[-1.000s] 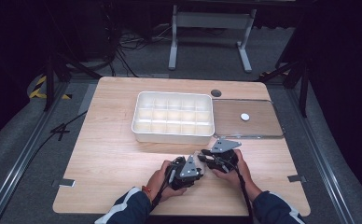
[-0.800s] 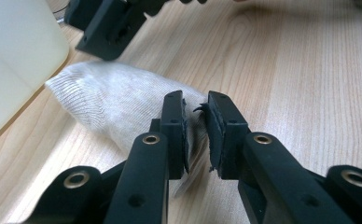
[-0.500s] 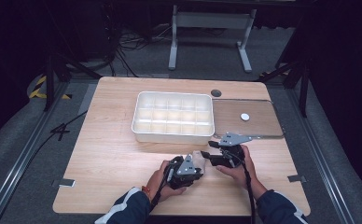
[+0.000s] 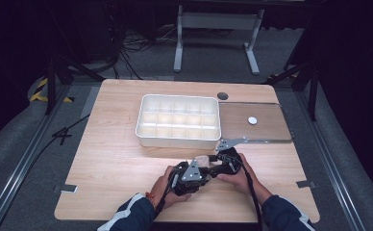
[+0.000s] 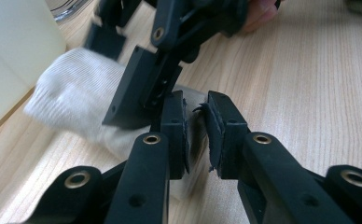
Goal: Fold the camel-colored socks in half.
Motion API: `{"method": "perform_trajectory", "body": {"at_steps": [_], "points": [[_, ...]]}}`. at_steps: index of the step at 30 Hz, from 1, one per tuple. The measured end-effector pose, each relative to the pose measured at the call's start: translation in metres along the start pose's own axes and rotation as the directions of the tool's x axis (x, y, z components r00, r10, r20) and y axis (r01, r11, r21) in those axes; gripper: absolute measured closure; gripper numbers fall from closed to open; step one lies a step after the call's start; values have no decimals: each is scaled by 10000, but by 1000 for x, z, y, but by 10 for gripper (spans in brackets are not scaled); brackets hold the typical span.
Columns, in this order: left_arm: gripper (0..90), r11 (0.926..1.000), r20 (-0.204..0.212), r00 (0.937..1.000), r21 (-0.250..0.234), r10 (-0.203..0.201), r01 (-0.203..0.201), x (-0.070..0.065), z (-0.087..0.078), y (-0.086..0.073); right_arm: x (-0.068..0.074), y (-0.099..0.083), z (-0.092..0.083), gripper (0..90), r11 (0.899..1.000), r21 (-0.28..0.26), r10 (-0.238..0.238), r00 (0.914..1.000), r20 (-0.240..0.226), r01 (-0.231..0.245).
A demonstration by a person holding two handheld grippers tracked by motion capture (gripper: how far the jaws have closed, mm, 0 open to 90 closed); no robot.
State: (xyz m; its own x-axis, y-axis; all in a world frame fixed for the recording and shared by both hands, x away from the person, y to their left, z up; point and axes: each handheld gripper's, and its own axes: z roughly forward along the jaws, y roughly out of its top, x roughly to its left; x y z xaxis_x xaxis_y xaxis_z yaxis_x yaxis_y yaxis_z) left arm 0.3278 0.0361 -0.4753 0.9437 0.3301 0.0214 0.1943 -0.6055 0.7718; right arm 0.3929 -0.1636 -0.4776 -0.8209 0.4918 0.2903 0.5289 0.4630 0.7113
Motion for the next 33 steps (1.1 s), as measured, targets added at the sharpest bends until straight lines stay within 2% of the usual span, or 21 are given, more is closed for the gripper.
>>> {"method": "perform_trajectory", "body": {"at_steps": [1, 4, 6, 8, 10, 12, 13, 16, 17, 20, 22, 24, 25, 26, 28, 29, 31, 33], "points": [[783, 10000, 17, 10000, -5, 37, -37, 0, 0, 1, -3, 1, 1, 480, 9995, 192, 252, 9974, -678, -239], [780, 10000, -32, 10000, 25, 48, -48, -1, 0, 1, -3, 4, 2, 488, 9992, 372, 161, 9981, -601, -139], [768, 9999, 64, 10000, 147, 34, -35, -1, -3, 1, -3, 4, 3, 520, 9991, 369, 245, 9970, -734, -218], [714, 9986, 86, 9994, 406, 322, -325, -5, -9, 3, -6, 3, 3, 547, 9985, 344, 448, 9944, -958, -416], [682, 9962, 322, 9973, 542, 660, -677, -8, -22, 6, -6, 2, 2, 576, 9985, 321, 478, 9930, -1078, -446], [627, 9925, 377, 9944, 700, 982, -1007, -9, -38, 6, -5, 3, 2, 598, 9990, 292, 378, 9938, -1041, -350], [594, 9926, 278, 9953, 761, 931, -950, -8, -46, 4, -4, 3, 1, 607, 9991, 302, 334, 9941, -1034, -304], [506, 9881, -420, 9968, 1410, 682, -616, -1, -68, -14, -3, 3, 0, 629, 9994, 291, 207, 9953, -948, -180], [478, 9881, -420, 9968, 1410, 682, -616, -1, -68, -14, -3, 3, 0, 629, 9994, 291, 207, 9953, -948, -180], [428, 9854, -1037, 9946, 1699, 103, 75, 12, -89, -43, 1, 4, -1, 646, 9997, 251, -10, 9968, -803, 30], [367, 9847, -1493, 9881, 1626, -378, 622, 21, -104, -61, 4, 4, -2, 656, 9994, 255, -215, 9977, -637, 231], [325, 9822, -1746, 9806, 1481, -892, 1158, 27, -115, -73, 5, 4, -3, 662, 9991, 207, -351, 9976, -602, 364], [294, 9756, -1995, 9706, 1445, -1348, 1652, 35, -124, -86, 6, 3, -4, 666, 9990, 165, -416, 9975, -573, 426], [288, 9756, -1995, 9706, 1445, -1348, 1652, 35, -124, -86, 6, 3, -4, 666, 9990, 165, -416, 9975, -573, 426], [280, 9683, -1995, 9649, 1468, -1709, 2019, 42, -129, -95, 8, 2, -6, 669, 9979, 71, -634, 9967, -499, 638], [280, 9677, -2018, 9636, 1450, -1751, 2062, 44, -130, -97, 8, 2, -6, 669, 9979, 71, -634, 9967, -499, 638], [271, 9617, -2158, 9550, 1391, -2033, 2361, 49, -130, -99, 10, 2, -8, 671, 9969, -83, -784, 9959, -444, 781], [261, 9603, -2070, 9544, 1329, -2150, 2451, 52, -127, -97, 10, 1, -13, 673, 9958, -242, -890, 9956, -293, 883]]}}
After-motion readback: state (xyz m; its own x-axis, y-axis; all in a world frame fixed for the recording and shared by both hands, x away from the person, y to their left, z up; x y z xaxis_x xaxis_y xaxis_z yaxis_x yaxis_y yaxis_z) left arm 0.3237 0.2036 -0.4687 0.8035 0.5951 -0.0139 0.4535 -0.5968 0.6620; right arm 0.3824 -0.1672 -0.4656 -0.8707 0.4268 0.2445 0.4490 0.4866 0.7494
